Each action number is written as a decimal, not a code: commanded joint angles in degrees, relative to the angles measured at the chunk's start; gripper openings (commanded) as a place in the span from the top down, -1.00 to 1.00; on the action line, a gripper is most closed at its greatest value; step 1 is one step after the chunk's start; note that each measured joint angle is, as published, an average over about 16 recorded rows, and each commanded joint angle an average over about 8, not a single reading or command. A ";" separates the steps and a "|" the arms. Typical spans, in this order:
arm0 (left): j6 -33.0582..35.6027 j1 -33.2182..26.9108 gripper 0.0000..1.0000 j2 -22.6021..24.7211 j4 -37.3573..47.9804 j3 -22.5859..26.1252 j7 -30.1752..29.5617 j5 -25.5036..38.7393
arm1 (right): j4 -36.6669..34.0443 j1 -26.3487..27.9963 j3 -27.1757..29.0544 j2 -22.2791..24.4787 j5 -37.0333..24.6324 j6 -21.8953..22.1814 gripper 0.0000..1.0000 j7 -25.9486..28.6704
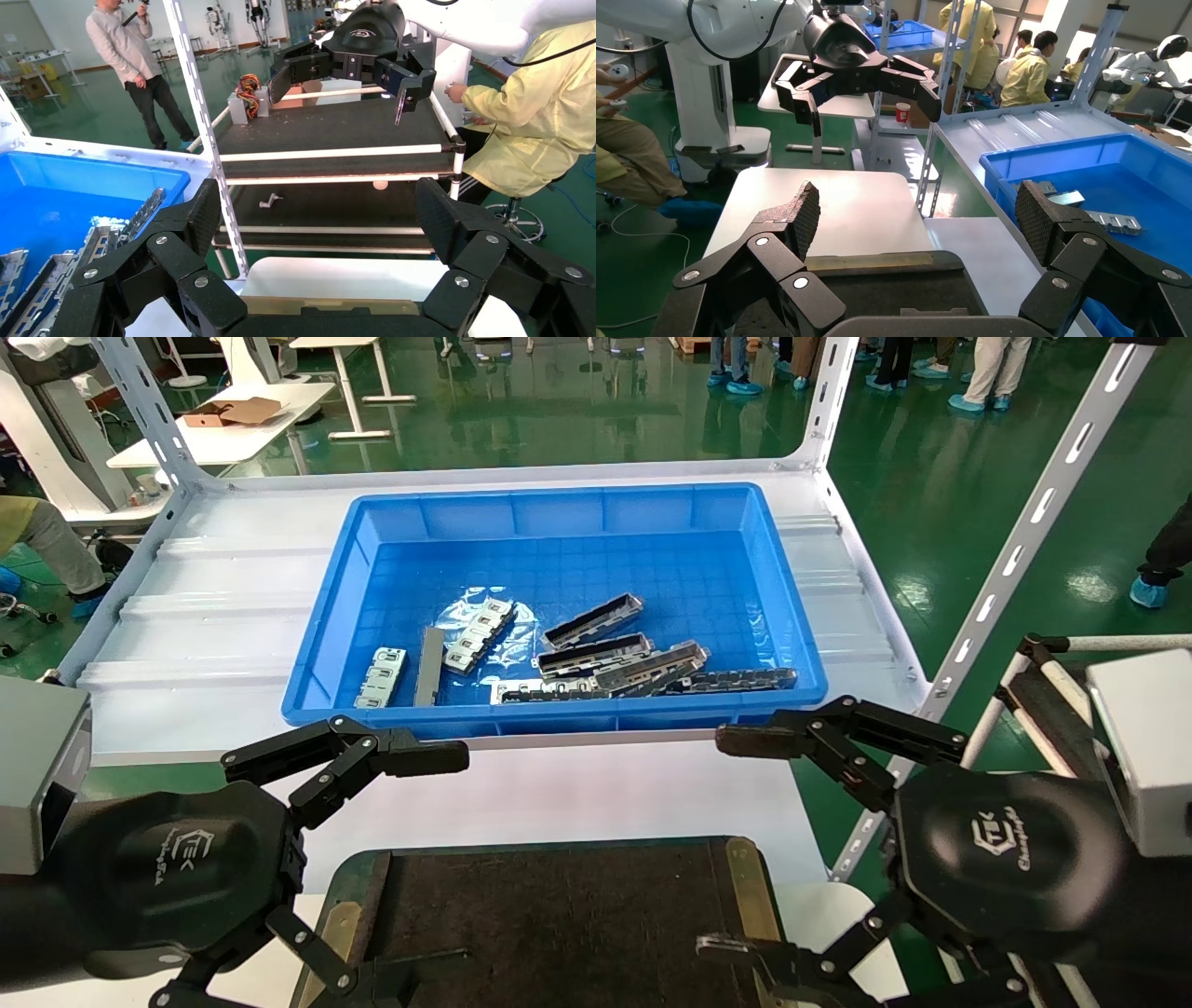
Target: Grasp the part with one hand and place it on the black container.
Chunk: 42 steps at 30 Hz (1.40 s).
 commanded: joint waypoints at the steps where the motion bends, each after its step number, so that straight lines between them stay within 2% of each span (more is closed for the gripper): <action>1: 0.00 0.00 -1.00 0.00 0.00 0.00 0.00 0.00 | 0.00 0.00 0.00 0.00 0.00 0.00 -1.00 0.00; 42: 0.00 0.00 -1.00 0.00 0.00 0.00 0.00 0.00 | 0.00 0.00 0.00 0.00 0.00 0.00 -1.00 0.00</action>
